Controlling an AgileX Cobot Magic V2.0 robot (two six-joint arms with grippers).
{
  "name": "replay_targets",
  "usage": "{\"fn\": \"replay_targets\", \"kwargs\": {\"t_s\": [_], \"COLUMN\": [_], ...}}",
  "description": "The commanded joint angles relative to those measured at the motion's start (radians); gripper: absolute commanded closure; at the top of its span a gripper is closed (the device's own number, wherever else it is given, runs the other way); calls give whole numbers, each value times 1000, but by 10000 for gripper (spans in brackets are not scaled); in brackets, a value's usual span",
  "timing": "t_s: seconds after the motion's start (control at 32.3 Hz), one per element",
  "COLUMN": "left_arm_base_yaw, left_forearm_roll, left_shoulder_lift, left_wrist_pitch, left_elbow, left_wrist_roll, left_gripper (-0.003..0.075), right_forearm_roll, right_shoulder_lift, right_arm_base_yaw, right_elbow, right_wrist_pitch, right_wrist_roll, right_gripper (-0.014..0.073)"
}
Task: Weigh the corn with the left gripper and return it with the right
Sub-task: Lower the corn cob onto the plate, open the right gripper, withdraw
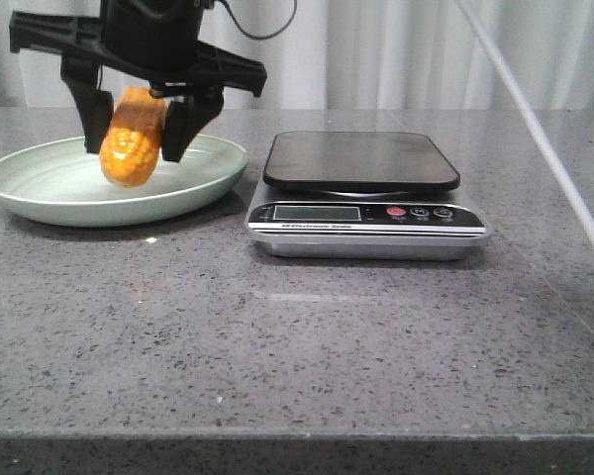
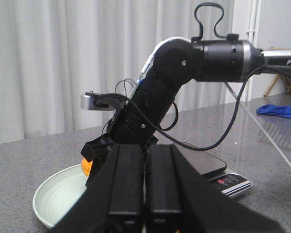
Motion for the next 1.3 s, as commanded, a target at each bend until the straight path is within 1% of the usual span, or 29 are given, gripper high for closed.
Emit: {"fn": "replay_targets", "kwargs": {"t_s": [0.0,0.06,0.15,0.28,0.34,0.4,0.46,0.62,0.65,0.71,0.77,0.84,0.93,1.05,1.11,1.21,1.27], "left_arm_base_yaw": [-4,-4,-4,-4,-4,-4,-4,-4,-4,-4,-4,-4,-4,-4,-4,-4,-4], "left_forearm_roll": [-2,-2,-2,-2,-2,-2,-2,-2,-2,-2,-2,-2,-2,-2,-2,0,2], "left_shoulder_lift": [2,2,2,2,2,2,2,2,2,2,2,2,2,2,2,2,2], "left_wrist_pitch": [-83,-83,-83,-83,-83,-83,-83,-83,-83,-83,-83,-83,-83,-83,-83,-83,-83], "left_elbow": [-25,-25,-25,-25,-25,-25,-25,-25,-25,-25,-25,-25,-25,-25,-25,-25,-25], "left_wrist_roll": [0,0,0,0,0,0,0,0,0,0,0,0,0,0,0,0,0], "left_gripper": [587,587,587,587,587,587,587,587,587,587,587,587,587,587,587,587,587], "right_forearm_roll": [-12,-12,-13,-13,-8,3,7,16,16,51,109,147,154,166,175,238,250], "right_shoulder_lift": [-63,-65,-68,-86,-109,-141,-175,-265,-276,-316,-365,-419,-512,-687,-812,-1006,-1138], "right_arm_base_yaw": [-4,-6,-15,-42,-68,-99,-136,-243,-258,-309,-364,-411,-461,-509,-511,-511,-511], "right_elbow": [-47,-51,-80,-144,-162,-166,-166,-166,-166,-165,-152,-123,-31,195,363,623,791], "right_wrist_pitch": [-30,-24,10,92,133,168,202,286,295,315,320,315,284,151,32,-133,-241], "right_wrist_roll": [-9,-9,-9,-14,-56,-115,-165,-286,-311,-364,-413,-456,-505,-550,-593,-659,-688], "right_gripper": [-18,1,1,1,6,29,74,239,259,314,346,344,344,344,344,344,345]}}
